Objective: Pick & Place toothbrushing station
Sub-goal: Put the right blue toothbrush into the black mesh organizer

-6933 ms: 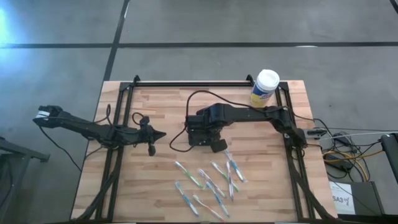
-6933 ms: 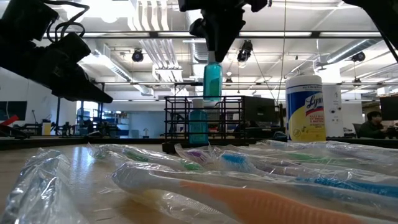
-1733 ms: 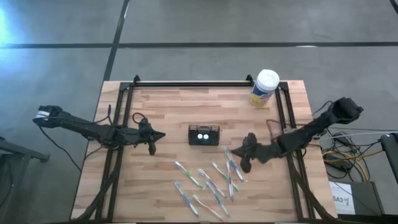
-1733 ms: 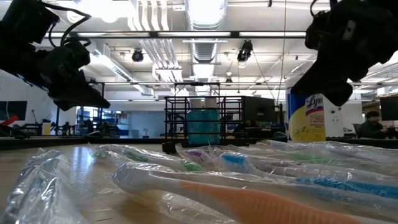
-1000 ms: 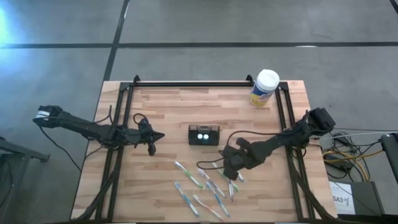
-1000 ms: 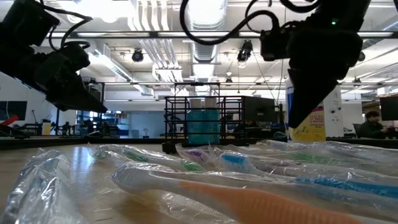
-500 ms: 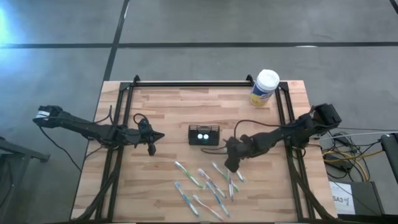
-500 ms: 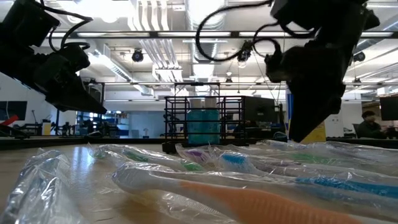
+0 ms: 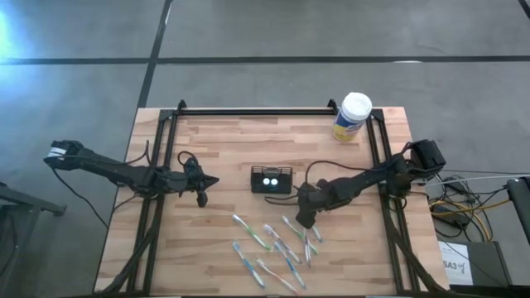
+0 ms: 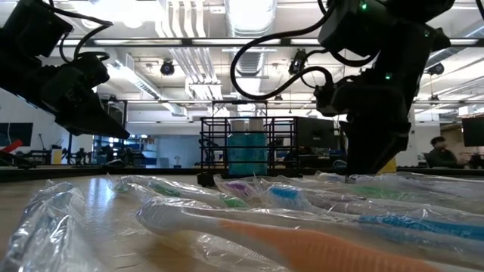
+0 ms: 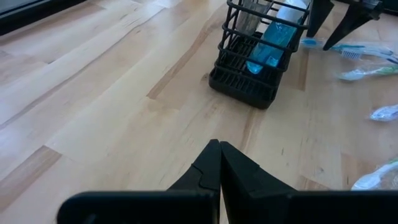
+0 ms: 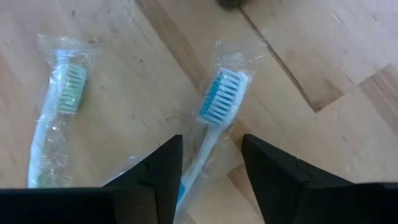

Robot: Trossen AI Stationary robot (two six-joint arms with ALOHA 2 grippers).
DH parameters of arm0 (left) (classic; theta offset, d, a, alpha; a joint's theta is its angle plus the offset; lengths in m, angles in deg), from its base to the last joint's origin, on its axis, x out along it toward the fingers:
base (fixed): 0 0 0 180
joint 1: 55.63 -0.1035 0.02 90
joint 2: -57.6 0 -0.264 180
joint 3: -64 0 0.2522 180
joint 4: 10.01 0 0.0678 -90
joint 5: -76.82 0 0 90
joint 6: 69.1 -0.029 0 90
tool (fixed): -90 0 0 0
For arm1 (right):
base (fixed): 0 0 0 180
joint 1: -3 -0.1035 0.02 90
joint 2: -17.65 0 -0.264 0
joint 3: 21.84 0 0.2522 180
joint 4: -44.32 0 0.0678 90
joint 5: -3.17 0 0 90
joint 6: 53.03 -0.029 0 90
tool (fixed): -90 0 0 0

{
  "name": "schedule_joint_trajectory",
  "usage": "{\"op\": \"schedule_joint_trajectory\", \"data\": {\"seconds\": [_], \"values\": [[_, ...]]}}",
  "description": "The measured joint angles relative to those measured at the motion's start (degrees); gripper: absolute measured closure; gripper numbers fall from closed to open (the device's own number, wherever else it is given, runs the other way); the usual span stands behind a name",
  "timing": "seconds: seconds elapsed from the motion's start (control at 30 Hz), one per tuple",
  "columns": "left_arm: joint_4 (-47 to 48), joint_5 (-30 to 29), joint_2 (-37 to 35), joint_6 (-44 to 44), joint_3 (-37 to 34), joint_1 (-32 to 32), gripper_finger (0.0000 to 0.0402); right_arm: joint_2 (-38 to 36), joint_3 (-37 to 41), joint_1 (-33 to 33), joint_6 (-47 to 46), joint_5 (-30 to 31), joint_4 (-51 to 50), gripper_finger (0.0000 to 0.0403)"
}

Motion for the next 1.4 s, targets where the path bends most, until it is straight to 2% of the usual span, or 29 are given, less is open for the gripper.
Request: {"op": "schedule_joint_trajectory", "data": {"seconds": [0.17,0.37,0.43,0.57,0.7,0.9,1.0,1.2,1.3,1.4], "values": [[0.0,0.0,0.0,0.0,0.0,0.0,0.0399,0.5,0.0,0.5,2.1,0.1,-0.1,0.0274],[0.0,0.0,0.0,0.1,0.0,0.0,0.0399,-2.1,0.3,0.6,7.3,4.1,-2.6,0.0366],[0.0,0.0,0.0,0.1,0.0,0.0,0.0399,-3.7,0.3,0.6,8.0,5.9,-3.2,0.0385],[-0.1,0.0,0.0,0.2,0.0,0.0,0.0399,-7.3,0.3,0.4,10.3,8.5,-3.0,0.0388],[-0.1,0.0,0.0,0.1,0.0,0.0,0.0399,-13.1,0.1,-0.1,13.0,13.8,-2.4,0.0389],[-0.2,0.0,0.0,0.3,0.0,0.0,0.0399,-23.8,0.0,-0.9,19.6,18.8,5.4,0.0393],[-0.3,0.0,0.0,0.3,0.0,0.0,0.0399,-28.1,0.0,-0.9,21.3,19.8,6.0,0.0395],[-0.3,0.0,0.0,0.3,0.0,0.0,0.0399,-32.1,0.5,-1.0,24.4,26.1,4.0,0.0395],[-0.3,0.0,0.0,0.3,0.0,0.0,0.0399,-32.0,1.2,-1.0,30.9,29.6,10.2,0.0395],[-0.3,0.0,0.0,0.3,0.0,0.0,0.0399,-31.7,4.0,-1.0,40.3,28.6,24.5,0.0395]]}}
